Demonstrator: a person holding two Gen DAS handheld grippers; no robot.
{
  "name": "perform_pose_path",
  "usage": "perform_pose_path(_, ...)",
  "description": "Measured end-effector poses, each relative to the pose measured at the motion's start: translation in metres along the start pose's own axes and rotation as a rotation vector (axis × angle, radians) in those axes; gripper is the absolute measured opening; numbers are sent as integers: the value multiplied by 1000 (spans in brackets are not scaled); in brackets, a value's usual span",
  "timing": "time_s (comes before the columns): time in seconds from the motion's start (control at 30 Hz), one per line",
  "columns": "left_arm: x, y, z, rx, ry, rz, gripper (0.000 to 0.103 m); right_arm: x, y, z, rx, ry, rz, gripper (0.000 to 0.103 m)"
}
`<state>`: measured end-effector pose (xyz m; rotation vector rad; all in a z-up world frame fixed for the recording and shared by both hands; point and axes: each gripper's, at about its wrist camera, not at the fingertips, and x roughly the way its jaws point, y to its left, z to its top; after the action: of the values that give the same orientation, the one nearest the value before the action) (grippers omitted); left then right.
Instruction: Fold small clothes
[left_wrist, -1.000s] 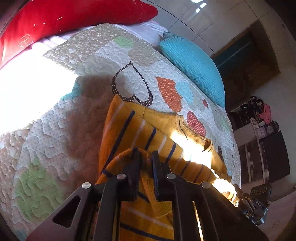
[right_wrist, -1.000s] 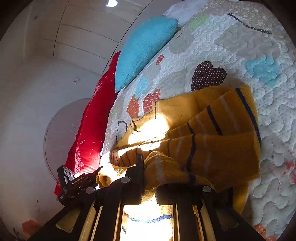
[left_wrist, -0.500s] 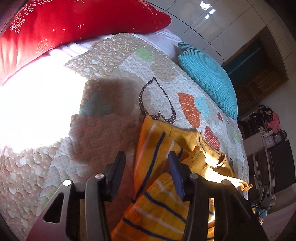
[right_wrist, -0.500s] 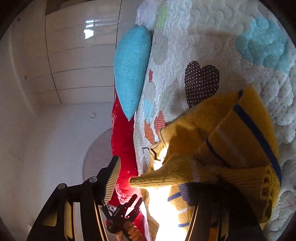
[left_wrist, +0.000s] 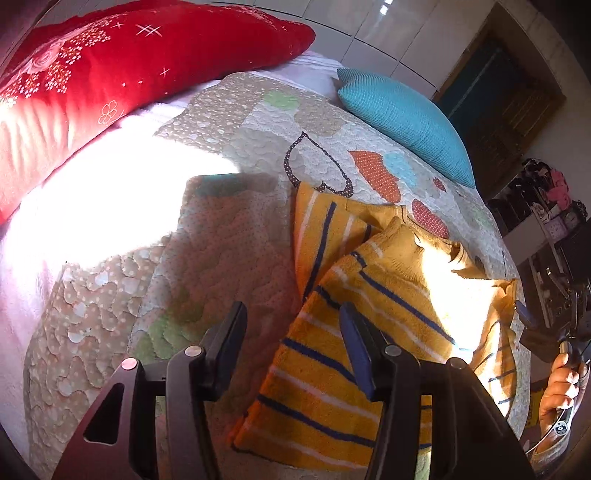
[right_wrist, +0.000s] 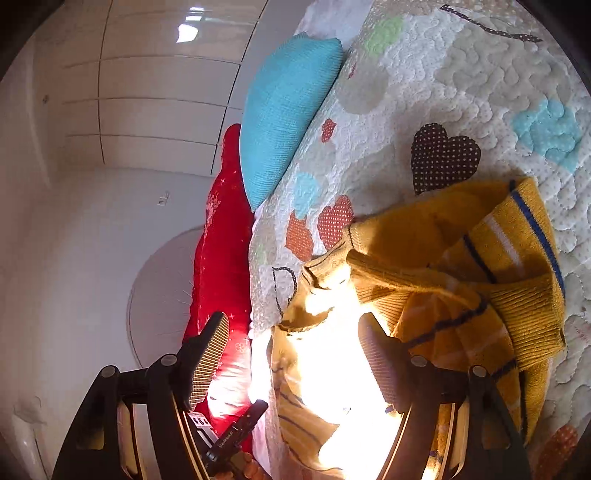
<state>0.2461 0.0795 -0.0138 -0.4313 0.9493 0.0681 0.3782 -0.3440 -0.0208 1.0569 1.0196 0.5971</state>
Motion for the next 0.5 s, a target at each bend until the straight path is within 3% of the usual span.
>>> perform_pose_path(0.13, 8, -23, -4, 66, 1, 32, 56, 18, -9, 10, -53, -23, -106, 78)
perform_pose_path(0.23, 11, -25, -8, 61, 16, 19, 55, 20, -27, 28, -88, -113, -356, 74)
perform_pose_path(0.33, 4, -13, -11, 38, 16, -1, 58, 4, -34, 28, -59, -115, -254, 73)
perform_pose_path(0.37, 0, -7, -13, 29, 9, -6, 64, -7, -31, 24, -80, -115, -224, 74)
perform_pose_path(0.5, -10, 14, -23, 41, -28, -25, 81, -55, -32, -7, -178, -91, -241, 78)
